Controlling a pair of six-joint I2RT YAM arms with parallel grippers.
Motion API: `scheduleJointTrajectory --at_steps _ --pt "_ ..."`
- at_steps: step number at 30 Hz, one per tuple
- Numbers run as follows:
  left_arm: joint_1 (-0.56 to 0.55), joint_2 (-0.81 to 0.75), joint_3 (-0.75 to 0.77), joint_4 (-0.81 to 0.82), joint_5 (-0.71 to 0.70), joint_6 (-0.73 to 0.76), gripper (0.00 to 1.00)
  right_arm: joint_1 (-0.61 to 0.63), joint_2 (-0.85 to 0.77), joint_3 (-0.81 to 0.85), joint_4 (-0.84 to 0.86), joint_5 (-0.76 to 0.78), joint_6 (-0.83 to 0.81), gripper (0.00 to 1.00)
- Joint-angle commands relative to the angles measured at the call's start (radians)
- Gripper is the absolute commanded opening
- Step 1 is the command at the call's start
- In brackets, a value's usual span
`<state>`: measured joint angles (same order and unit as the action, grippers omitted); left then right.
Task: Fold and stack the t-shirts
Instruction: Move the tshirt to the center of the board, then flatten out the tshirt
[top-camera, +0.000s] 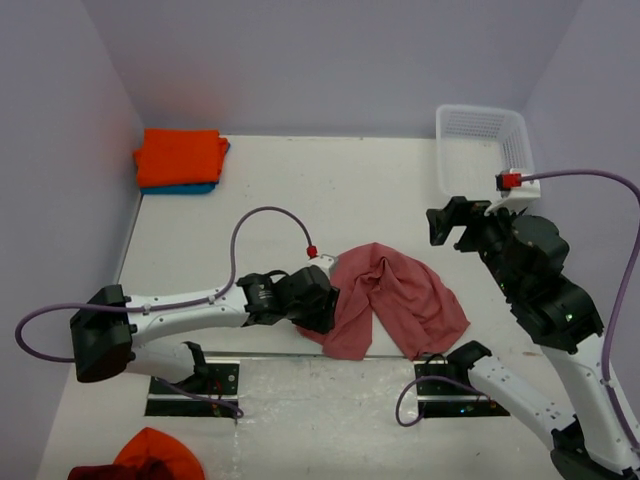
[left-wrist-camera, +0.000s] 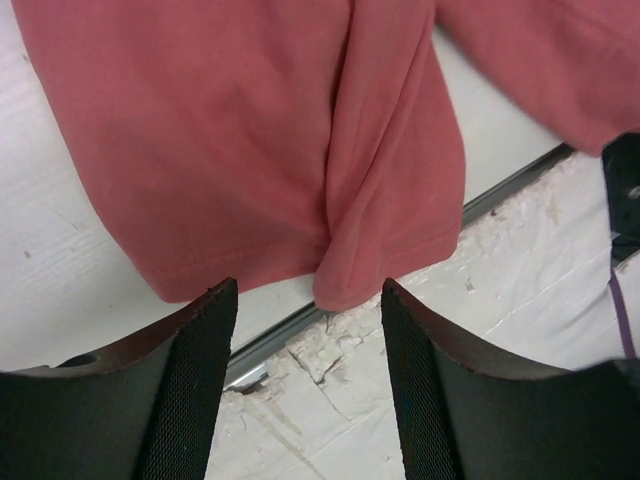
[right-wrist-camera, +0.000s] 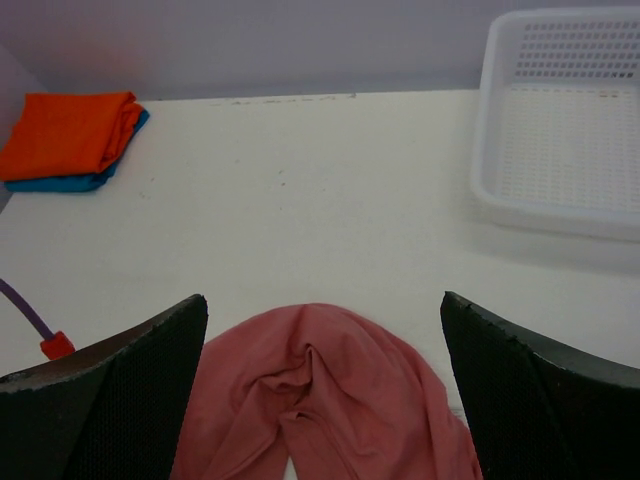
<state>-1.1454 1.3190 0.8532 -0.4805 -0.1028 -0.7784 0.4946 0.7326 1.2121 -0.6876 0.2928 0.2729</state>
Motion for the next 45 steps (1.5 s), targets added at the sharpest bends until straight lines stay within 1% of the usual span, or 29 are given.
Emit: scheduleJointTrajectory --at_steps 1,5,7,11,16,22,24,25,26,27,28,30,31,32,33,34,35,36,38,40,43,44,45 --pt "-0.025 0.011 -0.049 0.071 0.012 -0.062 0.61 -0.002 -0.036 -0.017 0.014 -0.021 0.017 0.99" --pt "-0.039 0.040 -0.072 0.129 0.035 -0.073 0.56 -0.002 -0.062 -0.031 0.010 -0.024 0.015 0.99" --pt "-0.042 0.051 -0.089 0.155 0.060 -0.073 0.56 -0.002 -0.076 -0.040 0.008 -0.021 0.014 0.99" --pt "-0.042 0.068 -0.131 0.264 0.136 -0.081 0.56 -0.002 -0.099 -0.059 0.005 -0.018 0.015 0.99" --pt "-0.042 0.115 -0.174 0.322 0.189 -0.093 0.56 -0.004 -0.121 -0.063 0.003 -0.014 0.014 0.99" --pt "-0.042 0.163 -0.187 0.362 0.196 -0.084 0.56 -0.002 -0.125 -0.080 0.000 -0.020 0.020 0.99" --pt "-0.042 0.177 -0.180 0.361 0.181 -0.076 0.54 -0.002 -0.121 -0.085 0.000 -0.023 0.022 0.99" --pt "-0.042 0.180 -0.171 0.335 0.169 -0.071 0.51 -0.002 -0.119 -0.091 0.000 -0.023 0.023 0.99" --pt "-0.042 0.180 -0.148 0.317 0.141 -0.059 0.38 -0.002 -0.114 -0.094 0.002 -0.024 0.023 0.99" --pt "-0.042 0.165 -0.134 0.297 0.129 -0.053 0.24 -0.002 -0.111 -0.095 0.000 -0.023 0.025 0.99" --pt "-0.042 0.151 -0.119 0.246 0.111 -0.042 0.00 -0.002 -0.107 -0.100 -0.003 -0.020 0.028 0.99" --pt "-0.043 0.087 -0.053 0.165 0.033 -0.032 0.00 -0.002 -0.093 -0.103 -0.003 -0.020 0.028 0.99" --pt "-0.043 0.036 0.004 0.066 -0.036 -0.027 0.00 -0.002 -0.081 -0.111 0.003 -0.018 0.028 0.99" --pt "-0.043 0.036 0.038 0.009 -0.075 -0.027 0.00 -0.002 -0.081 -0.115 0.005 -0.021 0.028 0.99" --pt "-0.043 -0.008 0.068 -0.045 -0.109 -0.024 0.00 -0.002 -0.065 -0.118 0.005 -0.021 0.028 0.99" --pt "-0.043 -0.027 0.102 -0.150 -0.144 -0.021 0.00 -0.002 -0.056 -0.123 0.008 -0.021 0.031 0.99" --pt "-0.043 -0.061 0.166 -0.203 -0.205 -0.021 0.00 -0.002 -0.046 -0.125 0.010 -0.026 0.032 0.99" --pt "-0.042 -0.075 0.196 -0.289 -0.233 -0.019 0.00 -0.002 -0.023 -0.131 0.011 -0.032 0.032 0.99" --pt "-0.040 -0.093 0.291 -0.374 -0.318 -0.012 0.00 -0.002 -0.004 -0.138 0.017 -0.050 0.040 0.99" --pt "-0.021 -0.101 0.361 -0.472 -0.360 -0.002 0.00 -0.002 0.019 -0.152 0.025 -0.064 0.046 0.99" --pt "0.061 -0.102 0.379 -0.524 -0.390 0.037 0.00 -0.001 0.039 -0.178 0.034 -0.072 0.057 0.99" --pt "0.125 -0.104 0.373 -0.529 -0.384 0.050 0.00 -0.001 0.045 -0.183 0.031 -0.076 0.058 0.99" --pt "0.157 -0.106 0.363 -0.524 -0.382 0.071 0.00 -0.002 0.051 -0.187 0.022 -0.078 0.061 0.99"
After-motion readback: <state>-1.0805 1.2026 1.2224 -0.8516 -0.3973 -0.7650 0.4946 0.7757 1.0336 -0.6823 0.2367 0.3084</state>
